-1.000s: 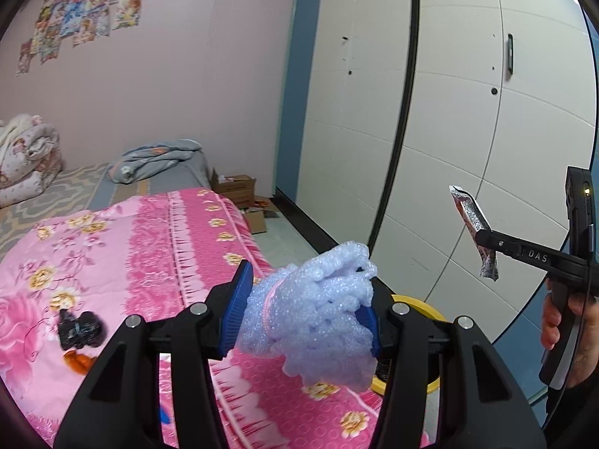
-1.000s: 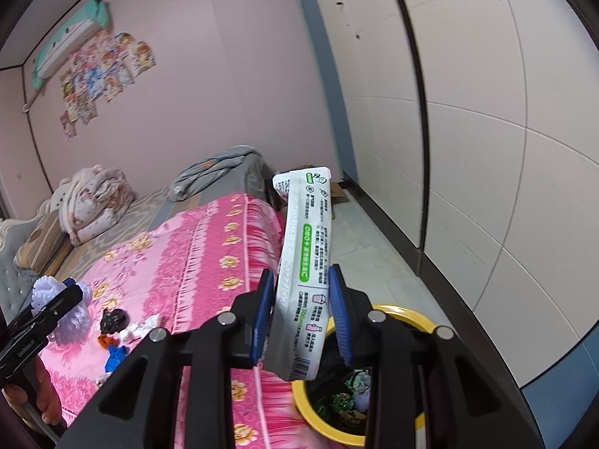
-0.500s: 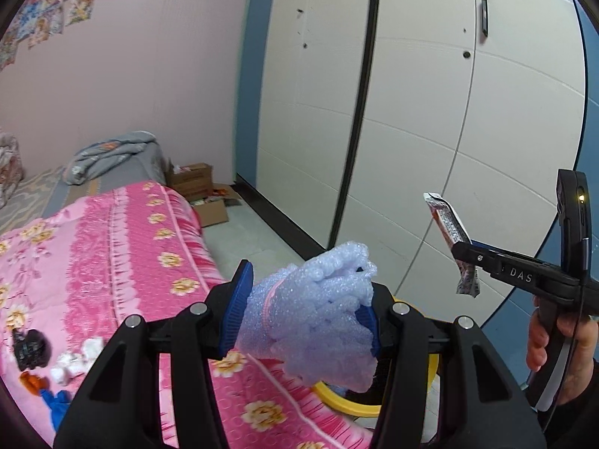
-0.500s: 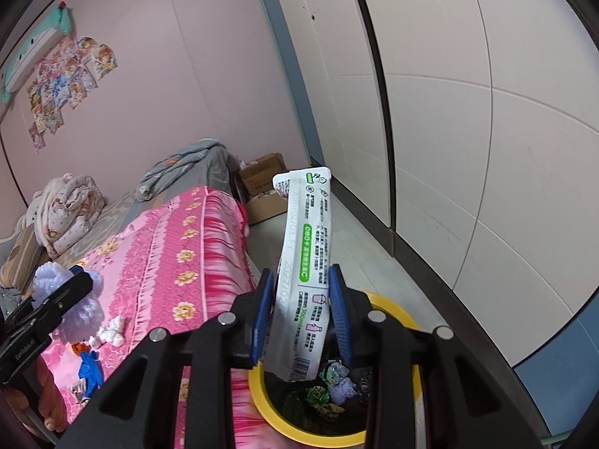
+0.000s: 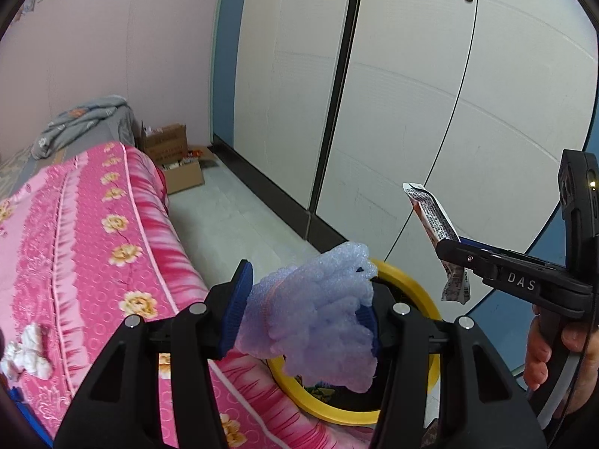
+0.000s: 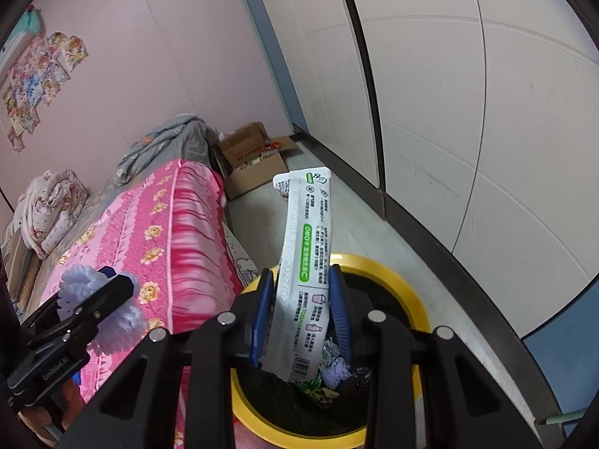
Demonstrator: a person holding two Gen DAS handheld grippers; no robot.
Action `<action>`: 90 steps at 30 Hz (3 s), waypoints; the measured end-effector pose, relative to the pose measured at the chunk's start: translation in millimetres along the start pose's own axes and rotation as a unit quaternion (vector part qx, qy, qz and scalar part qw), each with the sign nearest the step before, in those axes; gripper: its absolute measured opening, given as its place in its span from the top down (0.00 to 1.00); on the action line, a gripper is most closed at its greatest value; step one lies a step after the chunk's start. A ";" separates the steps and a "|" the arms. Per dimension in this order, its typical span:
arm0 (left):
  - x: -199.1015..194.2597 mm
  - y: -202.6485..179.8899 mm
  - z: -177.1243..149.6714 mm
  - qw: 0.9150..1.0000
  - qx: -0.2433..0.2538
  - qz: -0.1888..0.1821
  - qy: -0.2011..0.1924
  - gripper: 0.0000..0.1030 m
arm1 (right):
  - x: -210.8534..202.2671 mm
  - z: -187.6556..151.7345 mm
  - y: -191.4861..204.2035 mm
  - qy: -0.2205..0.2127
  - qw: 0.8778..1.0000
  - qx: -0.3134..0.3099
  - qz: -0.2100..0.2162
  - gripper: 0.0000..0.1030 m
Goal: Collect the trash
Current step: 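Carry the bubble wrap with the left tool while the right tool carries the tube box over the bin, then open the left tool over the bin while the right tool opens, dropping the tube box in, then move both tools back over the bedspread toward the black bags and blue glove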
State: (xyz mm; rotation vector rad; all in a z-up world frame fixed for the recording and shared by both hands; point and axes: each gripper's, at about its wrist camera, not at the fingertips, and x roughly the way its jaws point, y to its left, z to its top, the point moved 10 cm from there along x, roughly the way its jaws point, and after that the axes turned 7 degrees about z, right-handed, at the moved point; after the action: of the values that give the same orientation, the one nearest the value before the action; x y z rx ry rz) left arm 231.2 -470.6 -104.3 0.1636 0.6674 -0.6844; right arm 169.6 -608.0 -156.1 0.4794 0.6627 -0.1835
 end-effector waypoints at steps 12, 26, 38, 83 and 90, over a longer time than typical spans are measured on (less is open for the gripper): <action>46.4 -12.5 -27.0 0.999 0.000 -0.017 0.042 0.50 | 26.1 -18.9 -27.2 0.024 0.999 0.023 -0.015 0.72; 29.0 -14.1 -27.2 0.999 -0.010 -0.014 0.029 0.28 | 12.9 -21.2 -40.4 0.008 0.998 0.024 -0.055 0.57; -26.4 38.2 -16.3 0.999 -0.033 0.025 -0.010 0.13 | -12.8 -26.3 -12.4 -0.009 0.999 0.019 -0.045 0.46; -170.5 491.1 -131.1 0.935 -0.187 0.301 -0.001 0.11 | 50.3 -128.2 379.0 0.091 0.953 -0.226 0.179 0.39; -143.7 524.9 -155.1 0.930 -0.206 0.304 0.026 0.11 | 78.1 -173.1 418.2 0.140 0.935 -0.259 0.199 0.39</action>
State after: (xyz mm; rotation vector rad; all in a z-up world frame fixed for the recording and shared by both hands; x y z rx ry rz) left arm 400.1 64.9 -174.4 -0.0062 0.7472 0.0635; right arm 266.5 -159.3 -169.8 0.1206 0.8432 0.4462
